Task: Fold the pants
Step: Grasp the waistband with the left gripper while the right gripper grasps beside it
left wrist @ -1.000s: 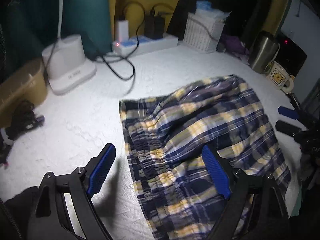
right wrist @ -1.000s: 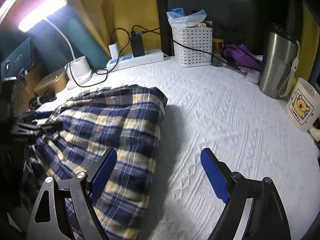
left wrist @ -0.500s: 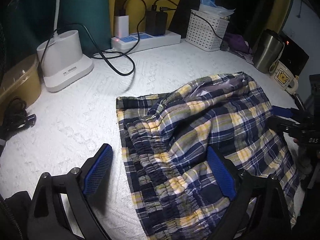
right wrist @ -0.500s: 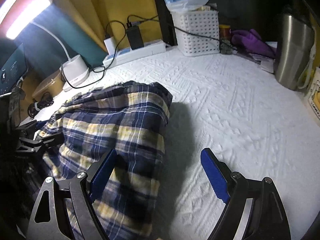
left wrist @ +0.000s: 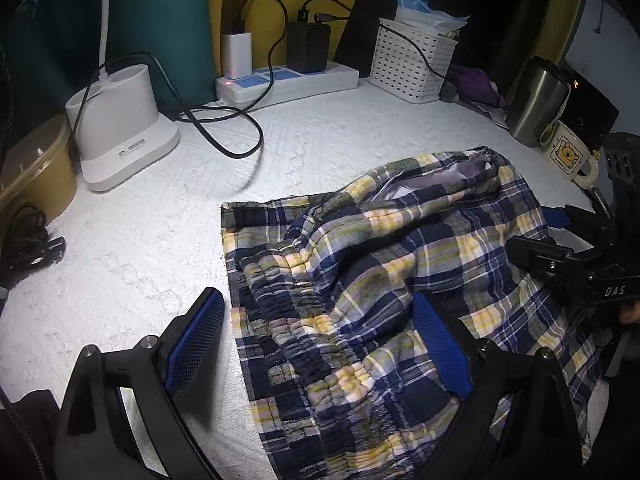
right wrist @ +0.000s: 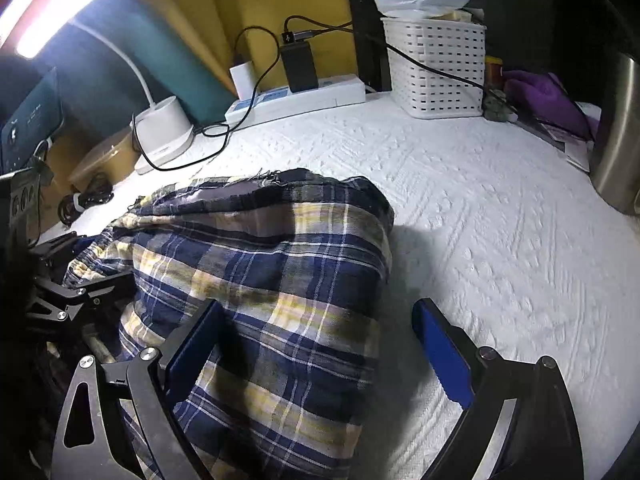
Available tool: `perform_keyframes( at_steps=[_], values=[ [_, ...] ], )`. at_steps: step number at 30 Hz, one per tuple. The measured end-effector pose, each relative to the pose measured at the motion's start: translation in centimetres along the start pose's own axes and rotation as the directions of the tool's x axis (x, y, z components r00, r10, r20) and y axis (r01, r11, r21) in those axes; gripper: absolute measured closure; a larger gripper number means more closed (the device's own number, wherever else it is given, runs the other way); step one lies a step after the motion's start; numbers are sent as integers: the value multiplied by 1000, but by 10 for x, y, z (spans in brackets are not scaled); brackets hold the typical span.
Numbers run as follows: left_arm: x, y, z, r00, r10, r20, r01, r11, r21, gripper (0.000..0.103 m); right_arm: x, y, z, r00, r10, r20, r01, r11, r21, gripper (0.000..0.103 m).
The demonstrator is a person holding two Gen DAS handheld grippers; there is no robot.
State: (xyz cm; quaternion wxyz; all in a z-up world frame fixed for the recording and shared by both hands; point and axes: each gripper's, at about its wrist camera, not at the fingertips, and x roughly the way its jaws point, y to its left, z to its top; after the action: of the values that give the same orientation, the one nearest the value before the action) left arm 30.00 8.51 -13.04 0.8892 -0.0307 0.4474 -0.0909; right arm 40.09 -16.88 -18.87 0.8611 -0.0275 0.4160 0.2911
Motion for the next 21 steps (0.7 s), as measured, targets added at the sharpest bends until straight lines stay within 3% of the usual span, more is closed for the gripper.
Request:
perform_keyframes(
  at_steps=[7,8,12,15,17,21],
  values=[
    [1,-14,0,999,-46,4,46,997,58,32,3,9,4,1000,5,-2,-5,1000,-26,28],
    [1,-16,0,998,-61,2,61,996,62,39,3,10,4,1000,15,-3,-15,1000,-23,35],
    [0,-23,1,996,-91,6,90,992,85,59,4,13,6,1000,24,-3,-24,999,-34,43],
    [0,-26,1,994,-106,6,105,990,95,64,4,15,6,999,34,-2,-34,998,-47,53],
    [-1,-26,1,993,-116,6,115,989,97,68,3,16,6,999,40,0,-40,997,-59,65],
    [-3,-29,2,994,-107,10,105,988,110,70,2,21,6,1000,31,4,-30,996,-87,72]
  ],
)
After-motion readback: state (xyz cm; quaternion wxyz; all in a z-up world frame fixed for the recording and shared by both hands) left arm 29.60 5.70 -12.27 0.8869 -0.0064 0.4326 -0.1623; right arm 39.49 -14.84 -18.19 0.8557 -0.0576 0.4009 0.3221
